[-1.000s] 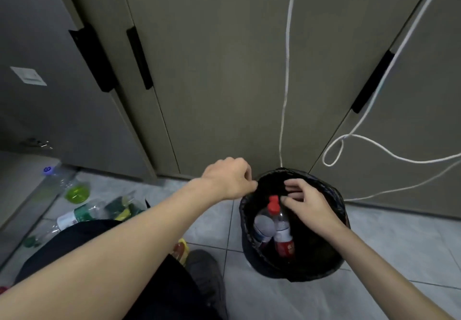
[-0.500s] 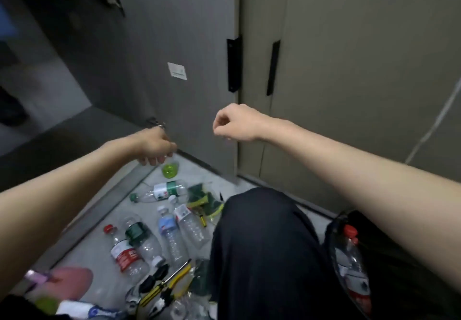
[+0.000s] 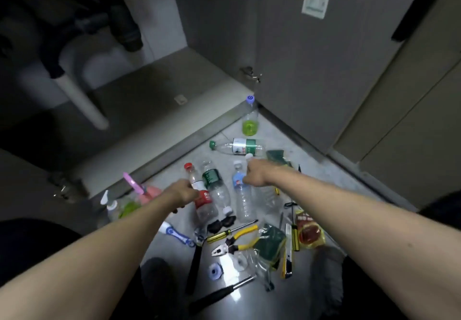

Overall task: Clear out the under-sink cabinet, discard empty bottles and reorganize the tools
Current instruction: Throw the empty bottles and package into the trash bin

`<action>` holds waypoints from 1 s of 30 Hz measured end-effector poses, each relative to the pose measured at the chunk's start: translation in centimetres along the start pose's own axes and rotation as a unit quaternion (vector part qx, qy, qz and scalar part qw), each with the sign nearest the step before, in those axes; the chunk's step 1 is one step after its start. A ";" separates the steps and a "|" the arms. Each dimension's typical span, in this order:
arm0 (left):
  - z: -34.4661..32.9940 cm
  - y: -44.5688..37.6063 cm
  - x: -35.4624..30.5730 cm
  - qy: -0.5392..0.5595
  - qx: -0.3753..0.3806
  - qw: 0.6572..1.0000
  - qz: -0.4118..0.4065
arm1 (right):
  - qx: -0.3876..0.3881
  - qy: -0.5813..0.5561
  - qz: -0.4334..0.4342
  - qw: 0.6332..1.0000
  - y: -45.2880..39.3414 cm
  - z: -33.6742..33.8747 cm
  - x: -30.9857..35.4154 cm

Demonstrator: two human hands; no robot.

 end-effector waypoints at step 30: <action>-9.0 -3.2 7.1 0.471 -0.096 0.866 0.139 | -0.117 -0.442 -0.191 0.869 -1.0 -12.3 1.3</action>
Point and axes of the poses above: each hand's wrist, its own y-axis away from the middle knuckle, its own z-axis out of the back of the hand, x = y × z, the point moved 7 cm from there along -y, towards the middle knuckle, and after that the axes turned 13 degrees about y, right-handed, at the moved point
